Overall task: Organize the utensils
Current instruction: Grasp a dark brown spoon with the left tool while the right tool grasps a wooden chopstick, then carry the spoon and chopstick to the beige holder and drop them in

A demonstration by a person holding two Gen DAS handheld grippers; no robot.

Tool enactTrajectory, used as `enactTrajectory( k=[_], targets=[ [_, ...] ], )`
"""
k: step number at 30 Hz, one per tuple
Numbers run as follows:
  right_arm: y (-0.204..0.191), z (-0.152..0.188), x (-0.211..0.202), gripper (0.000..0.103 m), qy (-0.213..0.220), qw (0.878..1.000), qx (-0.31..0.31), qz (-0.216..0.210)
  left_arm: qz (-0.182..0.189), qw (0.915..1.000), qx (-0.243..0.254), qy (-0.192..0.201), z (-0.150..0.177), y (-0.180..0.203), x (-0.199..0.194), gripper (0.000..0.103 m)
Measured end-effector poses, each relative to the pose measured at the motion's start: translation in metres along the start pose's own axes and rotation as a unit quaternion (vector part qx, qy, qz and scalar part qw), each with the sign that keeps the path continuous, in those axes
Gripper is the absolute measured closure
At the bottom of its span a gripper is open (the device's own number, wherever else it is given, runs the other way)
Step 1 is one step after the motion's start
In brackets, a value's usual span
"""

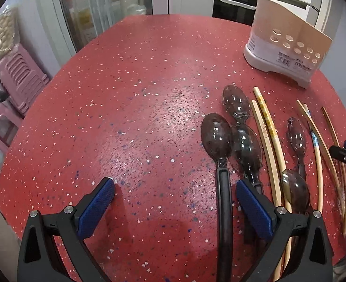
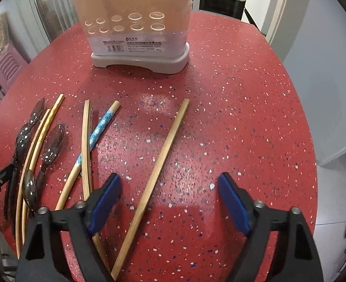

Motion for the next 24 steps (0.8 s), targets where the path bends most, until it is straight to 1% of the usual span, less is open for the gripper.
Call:
enactTrajectory(
  k=[1, 5, 7, 8, 9, 10, 11, 13, 14, 15, 16, 17, 19, 24],
  targets=[
    [-0.001, -0.001, 0.000, 0.029, -0.004, 1.000, -0.003, -0.001, 0.001, 1.0000, 0.002, -0.004, -0.001, 0.001, 0.001, 0.000],
    [-0.005, -0.003, -0.002, 0.040, -0.017, 1.000, -0.018, -0.008, 0.013, 0.9995, 0.021, -0.019, -0.005, 0.006, 0.001, 0.000],
    [-0.010, -0.004, -0.003, 0.052, -0.025, 0.999, -0.032, -0.017, 0.019, 0.9988, 0.037, -0.025, -0.007, 0.012, -0.002, 0.000],
    [-0.013, -0.004, -0.003, 0.056, -0.027, 0.999, -0.039, -0.020, 0.024, 0.9984, 0.043, -0.028, -0.007, 0.014, -0.003, 0.001],
    [-0.015, -0.004, -0.004, 0.064, -0.028, 0.998, -0.046, -0.022, 0.029, 0.9978, 0.050, -0.031, -0.007, 0.017, -0.004, 0.006],
    [-0.018, -0.004, -0.004, 0.076, -0.028, 0.998, -0.052, -0.025, 0.032, 0.9973, 0.057, -0.034, -0.006, 0.020, -0.006, 0.012],
    [-0.020, -0.004, -0.005, 0.081, -0.028, 0.998, -0.057, -0.027, 0.035, 0.9967, 0.064, -0.036, -0.006, 0.023, -0.007, 0.016],
    [-0.021, -0.003, -0.006, 0.093, -0.026, 0.997, -0.061, -0.029, 0.045, 0.9949, 0.081, -0.039, -0.005, 0.032, -0.010, 0.032],
    [-0.021, -0.003, -0.005, 0.095, -0.025, 0.997, -0.062, -0.032, 0.052, 0.9939, 0.089, -0.039, -0.004, 0.037, -0.013, 0.038],
    [-0.021, -0.002, -0.006, 0.096, -0.024, 0.997, -0.063, -0.034, 0.058, 0.9931, 0.095, -0.038, -0.003, 0.040, -0.014, 0.060],
    [-0.021, -0.001, -0.006, 0.097, -0.023, 0.997, -0.063, -0.035, 0.060, 0.9925, 0.100, -0.037, -0.002, 0.043, -0.015, 0.066],
    [-0.021, -0.001, -0.007, 0.097, -0.023, 0.997, -0.062, -0.039, 0.056, 0.9926, 0.102, -0.036, -0.002, 0.044, -0.016, 0.066],
    [-0.020, 0.001, -0.007, 0.097, -0.023, 0.997, -0.056, -0.051, 0.062, 0.9932, 0.094, -0.029, -0.001, 0.045, -0.017, 0.066],
    [-0.018, 0.004, -0.013, 0.097, -0.016, 0.995, -0.030, -0.095, 0.078, 0.9954, 0.055, -0.014, 0.009, 0.031, -0.030, 0.066]
  ],
)
Point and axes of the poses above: each gripper's, at about its wrist camera, not at the fingertips, and x roughly the way its jaws point, y to its right, z to its underside, the point moved 10 cm from there along x, roughly the way its jaws point, and after that the axes turned 1 degree about -y, right-handed, at the moved point
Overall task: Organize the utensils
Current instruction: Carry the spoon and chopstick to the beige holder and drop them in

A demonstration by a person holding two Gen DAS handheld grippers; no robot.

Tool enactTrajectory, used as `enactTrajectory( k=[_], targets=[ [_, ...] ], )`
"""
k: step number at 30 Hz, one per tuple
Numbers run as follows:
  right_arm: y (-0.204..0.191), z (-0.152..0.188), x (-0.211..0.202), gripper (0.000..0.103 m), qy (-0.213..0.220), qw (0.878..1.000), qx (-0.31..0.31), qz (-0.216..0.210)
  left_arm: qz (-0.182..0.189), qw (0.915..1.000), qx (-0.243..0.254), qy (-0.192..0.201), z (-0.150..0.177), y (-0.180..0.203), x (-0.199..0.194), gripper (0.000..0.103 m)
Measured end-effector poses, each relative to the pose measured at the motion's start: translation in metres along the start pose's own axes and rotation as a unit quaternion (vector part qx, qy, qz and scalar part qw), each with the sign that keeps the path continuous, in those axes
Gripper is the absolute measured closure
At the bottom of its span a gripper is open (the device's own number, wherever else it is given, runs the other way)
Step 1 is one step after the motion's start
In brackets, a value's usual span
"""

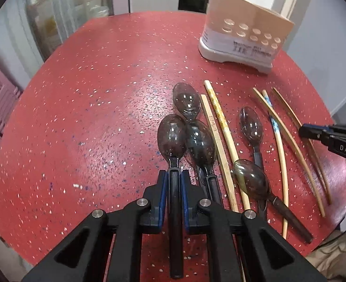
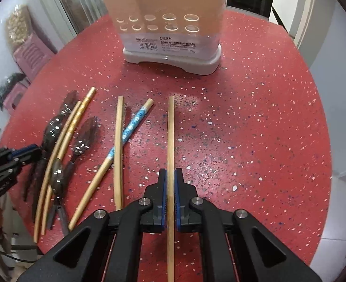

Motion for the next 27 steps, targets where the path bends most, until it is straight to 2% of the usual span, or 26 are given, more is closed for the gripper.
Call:
enactTrajectory(
  k=[8, 14, 21, 27],
  targets=[
    [-0.003, -0.009, -0.023, 0.097, 0.030, 0.997, 0.028, -0.066, 0.015, 0.9985, -0.023, 0.048, -0.005, -0.007, -0.036, 0.066],
    [-0.005, -0.025, -0.057, 0.097, 0.068, 0.991, 0.039, -0.111, 0.029, 0.9946, -0.031, 0.095, -0.026, -0.007, -0.078, 0.066],
    [-0.013, -0.077, -0.099, 0.097, 0.122, 0.981, 0.042, -0.145, 0.051, 0.9852, -0.047, 0.157, -0.093, 0.004, -0.109, 0.066],
    [-0.006, -0.132, -0.125, 0.097, 0.167, 0.975, 0.034, -0.142, 0.062, 0.9770, -0.040, 0.200, -0.162, 0.022, -0.122, 0.066]
  ],
)
Point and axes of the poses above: each gripper's, at about its wrist camera, not at the fingertips, and x roughly the way its jaws point, y to its right, z to its underside, the point moved 10 cm from there along x, roughly the way its jaws point, and after that the axes turned 1 degree about -y, right-handed, at the moved point
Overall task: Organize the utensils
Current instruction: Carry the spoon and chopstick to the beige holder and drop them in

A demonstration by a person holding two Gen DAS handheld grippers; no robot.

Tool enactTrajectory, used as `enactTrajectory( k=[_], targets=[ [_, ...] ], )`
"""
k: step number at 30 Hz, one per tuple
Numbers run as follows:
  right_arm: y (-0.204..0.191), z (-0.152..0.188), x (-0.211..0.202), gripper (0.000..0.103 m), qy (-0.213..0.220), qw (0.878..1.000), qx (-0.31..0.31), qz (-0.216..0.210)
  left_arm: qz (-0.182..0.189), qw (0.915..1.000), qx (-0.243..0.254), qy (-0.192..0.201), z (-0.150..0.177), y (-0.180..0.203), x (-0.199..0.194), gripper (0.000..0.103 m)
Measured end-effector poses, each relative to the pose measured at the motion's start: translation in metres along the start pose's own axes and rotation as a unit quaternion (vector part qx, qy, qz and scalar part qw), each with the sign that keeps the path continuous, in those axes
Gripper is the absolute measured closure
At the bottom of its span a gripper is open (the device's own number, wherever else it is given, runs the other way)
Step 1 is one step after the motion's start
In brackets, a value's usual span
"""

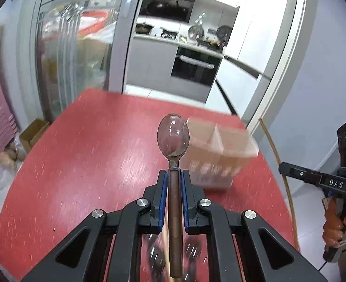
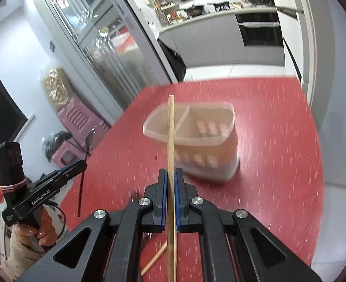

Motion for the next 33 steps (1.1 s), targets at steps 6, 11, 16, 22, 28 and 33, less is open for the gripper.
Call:
enactTrajectory(
  k=[6, 11, 16, 22, 28, 33],
  targets=[
    [0.001, -0.067, 0.003, 0.097, 0.049, 0.999, -0.010, 0.003, 0.015, 0.9987, 0.004, 0.048, -0.068, 0.025, 0.031, 0.066],
    [0.004, -0.117, 0.012, 0.097, 0.104, 0.994, -0.012, 0.006, 0.016, 0.9972, 0.002, 0.073, -0.108, 0.039, 0.065, 0.066],
    [0.011, -0.149, 0.036, 0.097, 0.140, 0.989, -0.032, 0.027, 0.001, 0.9956, 0.002, 0.094, -0.127, 0.042, 0.102, 0.066],
    [0.021, -0.166, 0.064, 0.097, 0.169, 0.982, -0.060, 0.050, -0.015, 0.9924, -0.011, 0.122, -0.138, 0.035, 0.131, 0.066],
    [0.022, -0.159, 0.083, 0.097, 0.181, 0.977, -0.094, 0.067, -0.029, 0.9899, 0.003, 0.138, -0.128, 0.035, 0.146, 0.066],
    [0.023, -0.136, 0.086, 0.097, 0.184, 0.971, -0.129, 0.084, -0.044, 0.9887, 0.030, 0.140, -0.109, 0.039, 0.148, 0.066]
  ],
)
Point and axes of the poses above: each gripper's, at about its wrist camera, not at the fingertips, and x roughly the way its jaws point, y to its right, z to its underside, the point moved 10 cm from there along x, roughly the way its jaws point, and after that the axes turned 1 degree about -y, right-handed, at the moved point
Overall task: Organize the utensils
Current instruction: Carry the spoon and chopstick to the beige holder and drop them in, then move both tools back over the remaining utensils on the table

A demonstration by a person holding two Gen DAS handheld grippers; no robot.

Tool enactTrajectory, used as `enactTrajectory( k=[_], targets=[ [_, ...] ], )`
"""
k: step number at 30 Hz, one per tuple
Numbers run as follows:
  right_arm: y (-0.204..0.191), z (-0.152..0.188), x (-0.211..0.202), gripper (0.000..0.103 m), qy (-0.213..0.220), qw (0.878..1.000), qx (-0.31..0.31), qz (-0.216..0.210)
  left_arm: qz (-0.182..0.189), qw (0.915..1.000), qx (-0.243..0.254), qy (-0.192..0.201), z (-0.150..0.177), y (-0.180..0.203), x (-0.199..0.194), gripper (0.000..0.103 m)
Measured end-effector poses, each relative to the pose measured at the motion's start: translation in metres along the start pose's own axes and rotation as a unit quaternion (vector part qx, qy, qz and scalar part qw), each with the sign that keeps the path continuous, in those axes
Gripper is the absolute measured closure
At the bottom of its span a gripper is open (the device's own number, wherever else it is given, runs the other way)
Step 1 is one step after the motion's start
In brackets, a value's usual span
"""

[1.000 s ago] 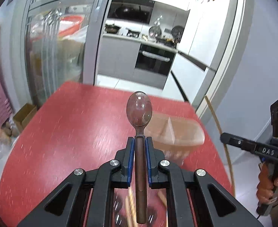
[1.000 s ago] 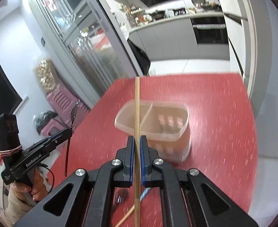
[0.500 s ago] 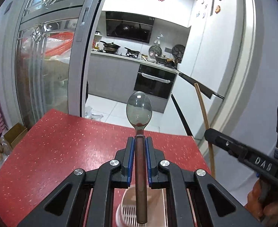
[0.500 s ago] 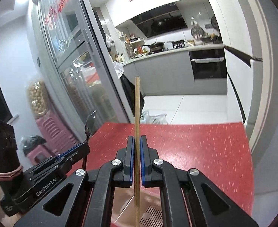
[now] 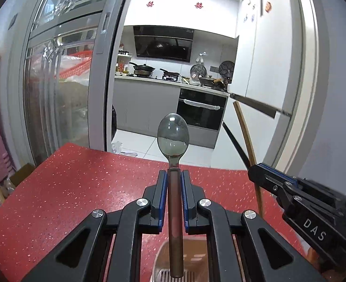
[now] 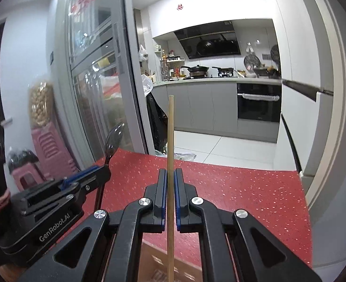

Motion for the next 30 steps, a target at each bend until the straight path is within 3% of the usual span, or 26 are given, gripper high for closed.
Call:
enactTrajectory(
  k=[13, 24, 26, 27, 28, 30],
  targets=[
    [-0.023, 0.048, -0.014, 0.097, -0.036, 0.998, -0.048, -0.001, -0.018, 0.9977, 0.049, -0.044, 0.044, 0.006, -0.012, 0.066],
    [-0.018, 0.050, -0.008, 0.095, -0.081, 0.996, -0.020, -0.010, -0.022, 0.9976, 0.039, -0.053, 0.044, 0.000, -0.026, 0.066],
    [-0.015, 0.050, -0.010, 0.081, -0.086, 0.996, -0.013, -0.009, -0.024, 0.9975, 0.039, -0.053, 0.043, 0.000, -0.031, 0.066],
    [-0.012, 0.049, -0.013, 0.062, -0.085, 0.996, -0.007, -0.008, -0.026, 0.9974, 0.039, -0.054, 0.043, -0.001, -0.034, 0.066],
    [-0.012, 0.048, -0.016, 0.051, -0.084, 0.996, -0.001, -0.007, -0.029, 0.9973, 0.038, -0.056, 0.043, -0.003, -0.037, 0.066],
    [-0.009, 0.043, -0.026, 0.050, -0.074, 0.997, 0.013, -0.009, -0.030, 0.9969, 0.033, -0.065, 0.045, -0.006, -0.043, 0.066]
  ],
)
Point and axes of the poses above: each gripper's, at about its wrist camera, not at the fingertips, and x roughly the way its jaws point, y to its right, z to its underside, the point moved 10 cm from there along x, roughly the way its jaws point, and after that the axes turned 1 degree about -y, right-handed, at the moved point
